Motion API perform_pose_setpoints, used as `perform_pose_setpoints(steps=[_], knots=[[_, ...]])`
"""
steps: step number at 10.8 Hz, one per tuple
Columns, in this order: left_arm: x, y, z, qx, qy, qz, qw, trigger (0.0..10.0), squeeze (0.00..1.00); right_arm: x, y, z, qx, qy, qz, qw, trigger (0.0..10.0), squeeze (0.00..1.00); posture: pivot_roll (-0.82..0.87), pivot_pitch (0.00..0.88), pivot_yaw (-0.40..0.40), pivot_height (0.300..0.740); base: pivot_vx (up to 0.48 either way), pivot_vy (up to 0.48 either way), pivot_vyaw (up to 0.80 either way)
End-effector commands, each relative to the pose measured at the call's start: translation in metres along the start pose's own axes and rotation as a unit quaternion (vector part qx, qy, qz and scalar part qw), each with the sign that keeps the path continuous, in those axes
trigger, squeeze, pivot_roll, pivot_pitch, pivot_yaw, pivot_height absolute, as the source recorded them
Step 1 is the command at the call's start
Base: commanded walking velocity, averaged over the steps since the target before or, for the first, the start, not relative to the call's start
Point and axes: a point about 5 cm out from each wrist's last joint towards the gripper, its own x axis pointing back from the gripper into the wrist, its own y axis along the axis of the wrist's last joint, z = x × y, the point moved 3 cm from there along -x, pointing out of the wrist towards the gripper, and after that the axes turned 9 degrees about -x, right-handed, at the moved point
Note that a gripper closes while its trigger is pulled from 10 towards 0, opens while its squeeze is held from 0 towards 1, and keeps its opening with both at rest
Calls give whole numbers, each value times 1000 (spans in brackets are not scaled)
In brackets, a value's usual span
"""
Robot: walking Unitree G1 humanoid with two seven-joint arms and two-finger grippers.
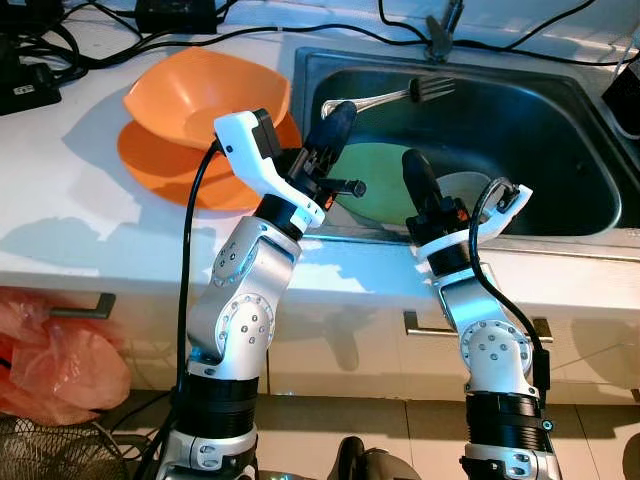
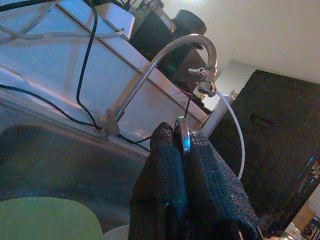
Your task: Kitchen organization
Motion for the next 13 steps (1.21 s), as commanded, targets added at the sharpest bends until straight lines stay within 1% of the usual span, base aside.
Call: perform_pose_setpoints(steps=[1, 4, 5, 6, 7, 8, 11, 13], knots=[[0, -4, -3, 8, -7, 7, 1000, 10000, 0, 3, 1, -3, -1, -8, 0, 1000, 10000, 0, 164, 176, -71, 740, 0, 0, 0], [0, -4, -3, 8, -7, 7, 1000, 10000, 0, 3, 1, -3, -1, -8, 0, 1000, 10000, 0, 164, 176, -71, 740, 0, 0, 0], [2, -10, -5, 18, -5, 13, 1000, 10000, 0, -4, 7, 23, -34, 41, 4, 999, 10000, 0, 156, 179, -80, 740, 0, 0, 0], [4, -16, -7, 28, -1, 21, 999, 10000, 0, -11, 17, 46, -36, 83, -5, 996, 10000, 0, 155, 182, -79, 740, 0, 0, 0], [5, -17, -6, 29, 0, 23, 999, 10000, 0, -12, 22, 48, -26, 87, -13, 996, 10000, 0, 156, 182, -79, 740, 0, 0, 0], [6, -17, -6, 28, 0, 24, 999, 10000, 0, -12, 23, 47, -20, 84, -15, 996, 10000, 0, 156, 183, -78, 740, 0, 0, 0], [7, -17, -7, 28, 2, 24, 999, 10000, 0, -10, 22, 46, -29, 79, -10, 996, 10000, 0, 155, 187, -76, 740, 0, 0, 0], [6, -16, -6, 30, 4, 19, 999, 10000, 0, -8, 21, 41, -26, 68, -5, 997, 10000, 0, 155, 187, -76, 740, 0, 0, 0]])
